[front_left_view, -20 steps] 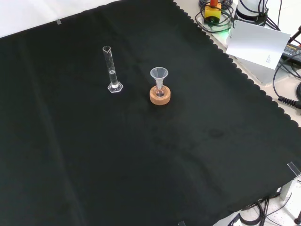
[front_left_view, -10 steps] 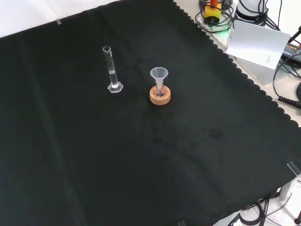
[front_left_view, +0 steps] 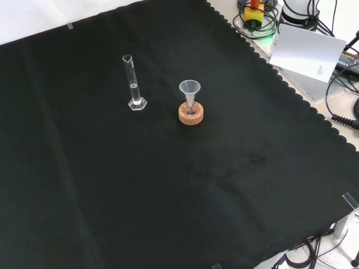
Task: Pick up the graduated cylinder.
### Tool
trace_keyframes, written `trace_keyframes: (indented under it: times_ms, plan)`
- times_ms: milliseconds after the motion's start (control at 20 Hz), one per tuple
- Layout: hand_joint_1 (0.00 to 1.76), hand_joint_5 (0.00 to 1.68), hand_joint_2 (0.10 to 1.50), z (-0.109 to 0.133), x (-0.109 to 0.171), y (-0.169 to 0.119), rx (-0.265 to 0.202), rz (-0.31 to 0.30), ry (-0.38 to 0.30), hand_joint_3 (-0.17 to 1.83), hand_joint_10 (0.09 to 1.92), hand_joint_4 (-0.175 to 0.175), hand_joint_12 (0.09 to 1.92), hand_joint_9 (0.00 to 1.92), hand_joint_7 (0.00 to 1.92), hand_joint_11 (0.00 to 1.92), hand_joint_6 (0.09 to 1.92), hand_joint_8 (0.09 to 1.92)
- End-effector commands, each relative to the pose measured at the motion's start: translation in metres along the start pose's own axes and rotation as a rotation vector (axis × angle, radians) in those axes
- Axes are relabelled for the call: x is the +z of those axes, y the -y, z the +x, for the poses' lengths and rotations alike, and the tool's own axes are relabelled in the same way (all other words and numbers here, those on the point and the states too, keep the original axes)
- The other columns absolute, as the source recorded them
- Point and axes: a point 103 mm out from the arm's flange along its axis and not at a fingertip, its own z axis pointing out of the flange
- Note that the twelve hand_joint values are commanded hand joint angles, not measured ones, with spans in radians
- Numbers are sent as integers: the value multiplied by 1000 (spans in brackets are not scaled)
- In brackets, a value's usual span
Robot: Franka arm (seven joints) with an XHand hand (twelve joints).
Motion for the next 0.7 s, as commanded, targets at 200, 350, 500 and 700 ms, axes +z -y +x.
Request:
trace_keyframes:
  times_ms: [200,350,500,700]
  plan:
    - [99,289,1186,-26,62,-58,-57,-16,-77,341,647,-6,1384,297,78,109,87,527]
    - [119,294,1181,-32,80,-87,-75,-6,-104,333,643,-8,1382,307,83,113,87,530]
    - [138,296,1175,-37,98,-116,-85,3,-136,325,640,-8,1381,313,85,114,87,533]
    - [177,303,1161,-38,121,-140,-131,-32,-181,315,641,-10,1383,333,101,119,87,543]
